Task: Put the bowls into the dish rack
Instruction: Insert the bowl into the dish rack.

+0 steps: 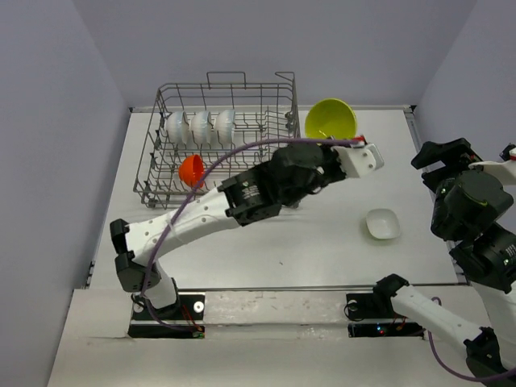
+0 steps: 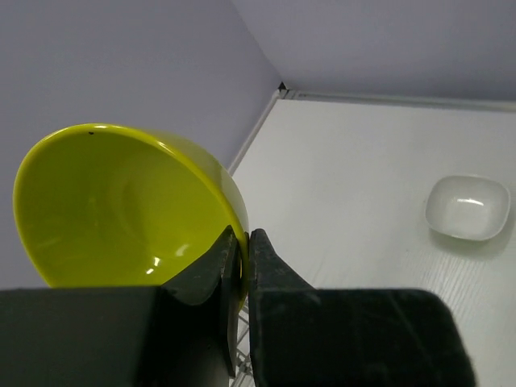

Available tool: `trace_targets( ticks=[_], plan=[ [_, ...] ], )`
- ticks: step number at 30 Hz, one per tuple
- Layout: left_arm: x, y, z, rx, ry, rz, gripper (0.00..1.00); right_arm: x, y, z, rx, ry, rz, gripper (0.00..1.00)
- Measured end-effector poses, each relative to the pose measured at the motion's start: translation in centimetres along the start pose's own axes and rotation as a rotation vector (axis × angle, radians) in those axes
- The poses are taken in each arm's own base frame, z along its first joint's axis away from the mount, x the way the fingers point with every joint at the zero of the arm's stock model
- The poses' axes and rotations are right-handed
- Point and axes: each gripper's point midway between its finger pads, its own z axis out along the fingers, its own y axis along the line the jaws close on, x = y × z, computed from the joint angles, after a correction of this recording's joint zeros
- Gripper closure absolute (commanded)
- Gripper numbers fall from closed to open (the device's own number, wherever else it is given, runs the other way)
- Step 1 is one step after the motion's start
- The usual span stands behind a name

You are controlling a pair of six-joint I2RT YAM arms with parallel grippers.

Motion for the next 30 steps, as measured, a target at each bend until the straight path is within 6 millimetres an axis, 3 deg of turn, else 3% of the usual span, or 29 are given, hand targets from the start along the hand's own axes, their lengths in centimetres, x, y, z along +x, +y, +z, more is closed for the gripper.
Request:
trace_targets(
  ticks=[4, 5, 7, 10, 13, 16, 20, 23, 25, 30],
  plan=[
    [-1.5, 6.4, -2.3, -0.004, -0.115, -0.147, 1.00, 0.9, 0.3, 0.1, -0.014, 0.023, -0.009, 0.20],
    [-1.6, 9.0, -3.4, -0.031, -0.145, -0.185, 1.00, 1.2, 0.5, 0.2, -0.020, 0.031, -0.011, 0.20],
    [-2.0, 12.4, -5.1, -0.055, -0.203, -0.243, 1.00, 1.6, 0.7, 0.2, -0.028, 0.042, -0.012, 0.20],
    [-2.9, 16.1, -7.5, -0.071, -0.293, -0.308, 1.00, 2.4, 0.9, 0.4, -0.036, 0.061, -0.019, 0.20],
    [-3.7, 18.0, -8.8, -0.039, -0.378, -0.368, 1.00, 3.4, 1.1, 0.6, -0.040, 0.081, -0.032, 0.20],
    [-3.0, 20.1, -9.2, -0.002, -0.434, -0.428, 1.00, 4.5, 1.2, 0.7, -0.046, 0.105, -0.048, 0.20],
    [0.3, 22.4, -8.9, 0.074, -0.483, -0.564, 1.00, 5.9, 1.3, 0.9, -0.052, 0.134, -0.065, 0.20],
    [3.5, 23.8, -7.6, 0.124, -0.490, -0.676, 1.00, 6.8, 1.2, 1.0, -0.055, 0.150, -0.077, 0.19],
    [5.4, 24.0, -6.4, 0.183, -0.485, -0.761, 1.00, 7.2, 1.3, 1.0, -0.060, 0.159, -0.080, 0.19],
    [7.6, 23.8, -4.4, 0.321, -0.517, -0.901, 1.00, 7.7, 1.5, 1.1, -0.069, 0.170, -0.084, 0.19]
  ],
)
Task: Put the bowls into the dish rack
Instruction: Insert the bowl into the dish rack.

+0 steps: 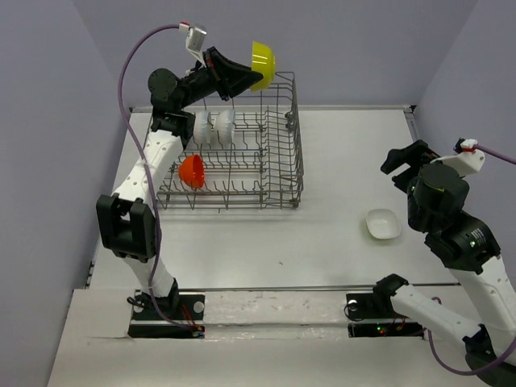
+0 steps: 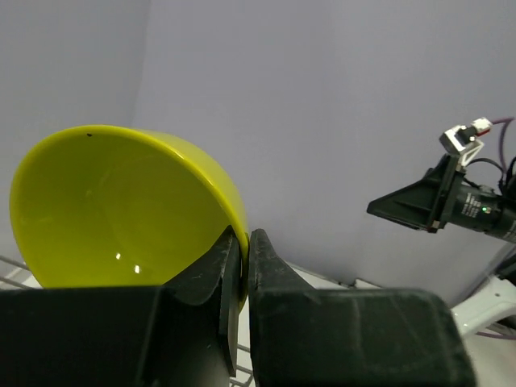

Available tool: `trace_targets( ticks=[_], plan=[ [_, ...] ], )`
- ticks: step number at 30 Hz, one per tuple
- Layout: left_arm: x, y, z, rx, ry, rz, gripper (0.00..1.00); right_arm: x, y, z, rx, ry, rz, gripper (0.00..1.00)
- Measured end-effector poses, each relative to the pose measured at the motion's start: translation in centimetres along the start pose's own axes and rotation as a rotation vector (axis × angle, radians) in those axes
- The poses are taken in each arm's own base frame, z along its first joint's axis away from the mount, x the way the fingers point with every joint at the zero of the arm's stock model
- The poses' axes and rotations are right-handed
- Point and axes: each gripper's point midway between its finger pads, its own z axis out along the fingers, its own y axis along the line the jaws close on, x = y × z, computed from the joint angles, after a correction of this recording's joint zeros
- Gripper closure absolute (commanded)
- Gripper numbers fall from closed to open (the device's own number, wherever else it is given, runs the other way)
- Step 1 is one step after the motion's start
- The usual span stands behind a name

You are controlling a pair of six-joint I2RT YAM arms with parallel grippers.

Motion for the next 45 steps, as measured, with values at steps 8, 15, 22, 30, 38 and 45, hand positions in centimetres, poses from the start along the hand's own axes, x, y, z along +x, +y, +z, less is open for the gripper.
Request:
trace_targets(
  ticks=[8, 15, 22, 30, 38, 45],
  plan=[
    [2.2, 3.5, -0.5, 0.063, -0.033, -0.194, 1.00, 0.9, 0.1, 0.3, -0.004, 0.015, -0.012, 0.19],
    [3.4, 6.4, -1.0, 0.056, -0.080, -0.341, 1.00, 1.1, 0.2, 0.3, -0.014, 0.024, -0.015, 0.19],
    [6.9, 12.2, -1.5, -0.023, -0.118, -0.556, 1.00, 1.5, 0.3, 0.4, -0.020, 0.036, -0.021, 0.19],
    [7.5, 15.2, -1.5, -0.113, -0.148, -0.602, 1.00, 2.5, 0.6, 0.8, -0.020, 0.059, -0.041, 0.19],
    [6.5, 16.3, -1.0, -0.150, -0.186, -0.594, 1.00, 3.3, 1.0, 1.3, -0.018, 0.079, -0.060, 0.19],
    [10.1, 19.2, -1.0, -0.241, -0.159, -0.652, 1.00, 4.1, 0.9, 1.5, -0.022, 0.094, -0.067, 0.19]
  ],
)
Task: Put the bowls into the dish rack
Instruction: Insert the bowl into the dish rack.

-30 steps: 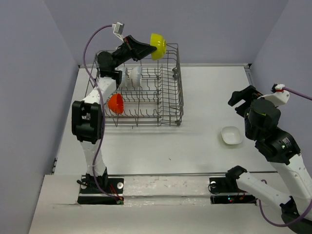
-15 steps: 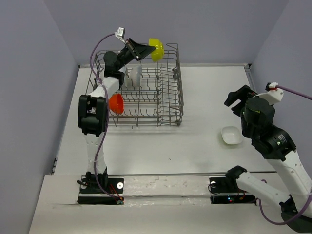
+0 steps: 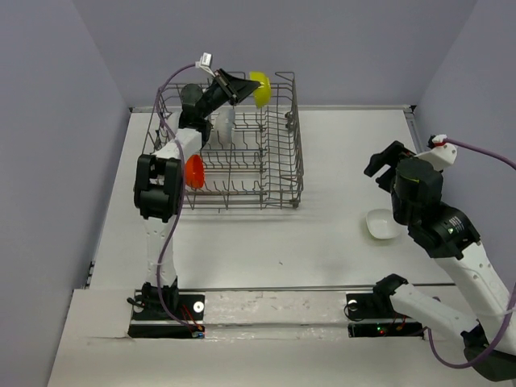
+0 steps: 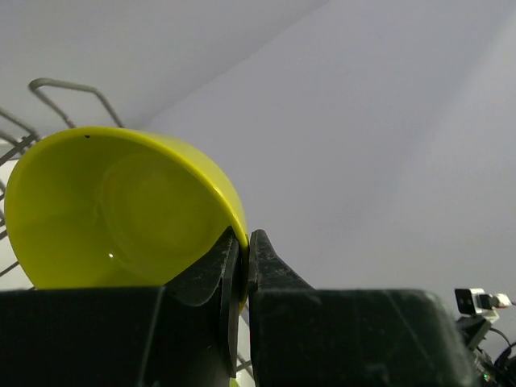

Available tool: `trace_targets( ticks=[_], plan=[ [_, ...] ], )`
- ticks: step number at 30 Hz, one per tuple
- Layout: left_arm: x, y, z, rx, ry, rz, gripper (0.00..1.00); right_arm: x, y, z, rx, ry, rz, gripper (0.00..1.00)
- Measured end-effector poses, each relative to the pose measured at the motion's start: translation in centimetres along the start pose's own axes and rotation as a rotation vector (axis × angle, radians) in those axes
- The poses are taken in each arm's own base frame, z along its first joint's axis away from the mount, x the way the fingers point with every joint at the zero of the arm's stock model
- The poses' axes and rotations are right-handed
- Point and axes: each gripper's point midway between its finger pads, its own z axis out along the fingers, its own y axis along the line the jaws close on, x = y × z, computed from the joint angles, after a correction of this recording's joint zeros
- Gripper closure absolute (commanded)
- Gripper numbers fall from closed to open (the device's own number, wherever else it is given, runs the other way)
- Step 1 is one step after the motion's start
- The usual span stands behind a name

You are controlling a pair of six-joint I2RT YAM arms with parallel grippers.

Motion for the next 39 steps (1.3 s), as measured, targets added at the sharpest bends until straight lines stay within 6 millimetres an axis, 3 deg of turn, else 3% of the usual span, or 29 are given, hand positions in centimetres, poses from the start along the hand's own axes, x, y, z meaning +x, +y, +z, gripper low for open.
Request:
trace_targets(
  ticks=[4, 9, 17, 29, 39],
  plan=[
    [1.4, 2.6, 0.5, -0.066, 0.013, -0.027, 1.00, 0.7, -0.2, 0.2, 0.004, 0.013, -0.011, 0.19],
    [2.7, 4.0, 1.4, -0.099, 0.037, -0.033, 1.00, 0.9, -0.2, 0.2, 0.004, 0.015, -0.011, 0.19],
    [4.3, 4.5, 2.2, -0.110, 0.079, -0.041, 1.00, 0.9, -0.5, 0.0, -0.002, 0.012, -0.004, 0.19],
    [6.2, 7.8, 1.6, -0.179, 0.145, -0.122, 1.00, 1.4, -0.7, 0.1, 0.001, 0.019, -0.008, 0.19],
    [7.1, 8.5, 1.3, -0.215, 0.189, -0.140, 1.00, 1.3, -0.6, -0.1, -0.007, 0.020, 0.004, 0.19]
  ],
)
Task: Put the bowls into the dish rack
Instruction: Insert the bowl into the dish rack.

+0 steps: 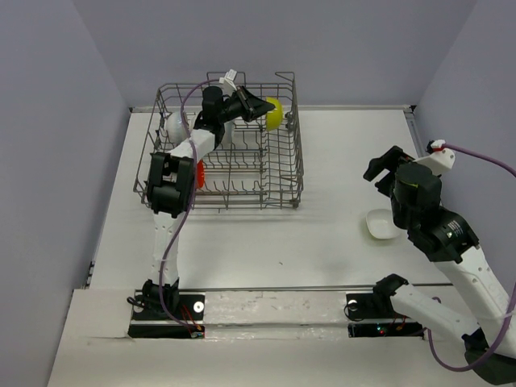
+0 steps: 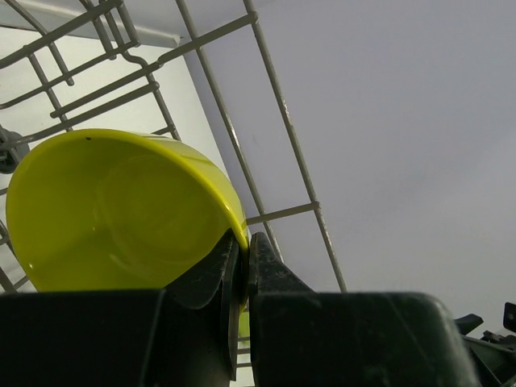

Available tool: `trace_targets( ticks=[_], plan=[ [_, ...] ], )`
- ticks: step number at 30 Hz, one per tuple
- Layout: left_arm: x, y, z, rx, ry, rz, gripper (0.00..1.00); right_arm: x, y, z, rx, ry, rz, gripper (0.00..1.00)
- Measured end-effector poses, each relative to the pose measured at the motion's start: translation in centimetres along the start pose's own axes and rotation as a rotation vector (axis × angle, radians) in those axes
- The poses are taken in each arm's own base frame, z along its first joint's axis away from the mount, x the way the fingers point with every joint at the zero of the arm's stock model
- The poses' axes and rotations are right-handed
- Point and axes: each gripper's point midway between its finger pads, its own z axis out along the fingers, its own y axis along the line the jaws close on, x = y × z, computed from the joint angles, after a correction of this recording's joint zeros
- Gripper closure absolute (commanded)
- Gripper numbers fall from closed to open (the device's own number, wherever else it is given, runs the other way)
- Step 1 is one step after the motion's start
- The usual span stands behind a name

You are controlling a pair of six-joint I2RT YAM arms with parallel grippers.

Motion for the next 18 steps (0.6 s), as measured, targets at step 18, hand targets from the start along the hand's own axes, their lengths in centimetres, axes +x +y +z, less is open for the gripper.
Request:
trace_targets(
  ticks=[18],
  plan=[
    [2.1, 0.5, 1.5, -0.048, 0.094, 0.036, 1.00, -0.1, 0.1, -0.3, -0.013, 0.000, 0.022, 0.19]
  ],
)
